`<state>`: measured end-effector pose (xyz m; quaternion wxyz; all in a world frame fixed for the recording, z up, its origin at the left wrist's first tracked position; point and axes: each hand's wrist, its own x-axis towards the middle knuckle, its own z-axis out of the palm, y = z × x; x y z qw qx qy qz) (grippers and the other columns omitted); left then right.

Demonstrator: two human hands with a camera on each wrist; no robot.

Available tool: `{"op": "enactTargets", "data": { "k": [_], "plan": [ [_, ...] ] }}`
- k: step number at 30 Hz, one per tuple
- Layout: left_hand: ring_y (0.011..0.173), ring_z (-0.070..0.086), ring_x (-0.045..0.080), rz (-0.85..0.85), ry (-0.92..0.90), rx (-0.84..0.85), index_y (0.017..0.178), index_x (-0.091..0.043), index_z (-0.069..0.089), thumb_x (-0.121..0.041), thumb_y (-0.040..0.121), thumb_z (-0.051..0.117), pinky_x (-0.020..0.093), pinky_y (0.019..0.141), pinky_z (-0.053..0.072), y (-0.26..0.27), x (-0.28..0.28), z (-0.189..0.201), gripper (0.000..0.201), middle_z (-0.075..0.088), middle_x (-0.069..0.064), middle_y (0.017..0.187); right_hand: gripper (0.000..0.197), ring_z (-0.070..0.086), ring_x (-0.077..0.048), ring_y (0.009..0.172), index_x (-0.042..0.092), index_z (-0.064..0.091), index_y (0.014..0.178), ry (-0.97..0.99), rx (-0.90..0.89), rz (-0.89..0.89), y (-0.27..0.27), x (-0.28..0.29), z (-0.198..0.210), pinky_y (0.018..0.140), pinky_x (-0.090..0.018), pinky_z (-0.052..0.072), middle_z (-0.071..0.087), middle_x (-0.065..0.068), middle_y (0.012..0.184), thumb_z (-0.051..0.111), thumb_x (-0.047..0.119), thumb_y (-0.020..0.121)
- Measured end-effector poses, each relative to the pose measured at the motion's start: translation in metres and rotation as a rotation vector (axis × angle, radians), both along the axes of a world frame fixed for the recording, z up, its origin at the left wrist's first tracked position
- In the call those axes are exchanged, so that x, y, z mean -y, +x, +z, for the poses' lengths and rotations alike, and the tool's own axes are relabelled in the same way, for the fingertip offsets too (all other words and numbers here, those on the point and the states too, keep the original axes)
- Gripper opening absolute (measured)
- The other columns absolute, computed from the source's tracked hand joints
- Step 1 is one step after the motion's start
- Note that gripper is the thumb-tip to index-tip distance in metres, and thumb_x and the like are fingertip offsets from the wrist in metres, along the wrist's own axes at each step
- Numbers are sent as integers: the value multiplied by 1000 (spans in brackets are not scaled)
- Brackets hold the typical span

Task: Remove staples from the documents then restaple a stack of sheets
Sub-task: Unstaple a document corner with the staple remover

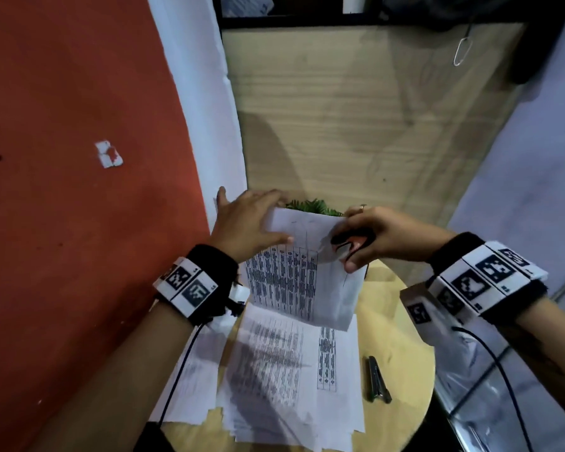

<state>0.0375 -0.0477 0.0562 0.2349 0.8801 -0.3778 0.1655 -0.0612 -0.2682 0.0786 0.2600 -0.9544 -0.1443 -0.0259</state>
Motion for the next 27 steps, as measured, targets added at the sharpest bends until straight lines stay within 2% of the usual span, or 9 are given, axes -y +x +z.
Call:
{"op": "enactTargets", "data": {
  "k": [4,7,11,13,15,17,19,23,27],
  "plan": [
    [86,60,13,-180,-148,-147,80,-35,66,-51,70,73,51,104,29,2,-1,1,20,61,-18,79,40,59,-16,95,8,70,100,134,-31,3,-13,3,3,87,-23,47,59,-5,100,83,7,63],
    [73,61,15,-309,-210,-229,77,-40,64,-60,66,62,36,75,44,4,-1,0,22,61,-15,69,41,59,-8,94,11,66,102,332,13,-34,-21,2,-1,86,-15,47,57,-3,102,80,9,64],
    [65,54,-10,-334,-259,-276,63,-42,62,-53,67,66,19,64,38,1,-4,7,12,61,-27,66,41,59,3,93,17,58,111,645,483,-310,-27,1,-9,90,-19,46,63,-1,105,76,13,74],
    [65,54,-14,-322,-279,-322,65,-40,63,-43,68,72,14,65,39,0,-5,11,10,63,-27,64,35,61,4,85,20,56,113,799,578,-430,-32,-4,-9,79,-14,49,64,1,102,69,11,81],
    [65,55,-11,-320,-290,-382,63,-39,67,-39,69,72,19,66,42,0,-7,14,7,64,-22,63,17,56,3,61,22,60,99,915,511,-449,-34,-12,-9,53,-11,43,66,6,84,66,20,83],
    [64,56,-4,-319,-302,-429,65,-37,69,-40,67,72,22,66,42,0,-7,15,5,64,-18,62,23,50,-2,50,20,64,85,1056,357,-416,-34,-21,-11,42,-12,35,66,7,71,67,39,73],
    [62,56,0,-305,-310,-445,68,-28,69,-40,66,72,25,66,42,0,-6,15,12,63,-15,61,31,53,-2,53,18,65,82,1176,183,-410,-29,-29,-13,41,-10,34,66,6,69,68,44,65],
    [62,56,0,-284,-317,-465,73,-22,70,-35,68,72,26,68,43,-4,-6,16,14,64,-13,61,14,60,5,61,17,64,96,1335,-87,-378,-26,-43,-11,47,-6,42,68,12,67,60,10,84],
    [59,56,-4,-291,-322,-488,67,-26,69,-28,73,74,26,66,44,-9,-10,20,8,63,-16,58,39,63,6,66,12,61,114,1212,-21,-300,-30,-58,-4,54,-9,47,70,9,78,65,-4,79]
  ]
}}
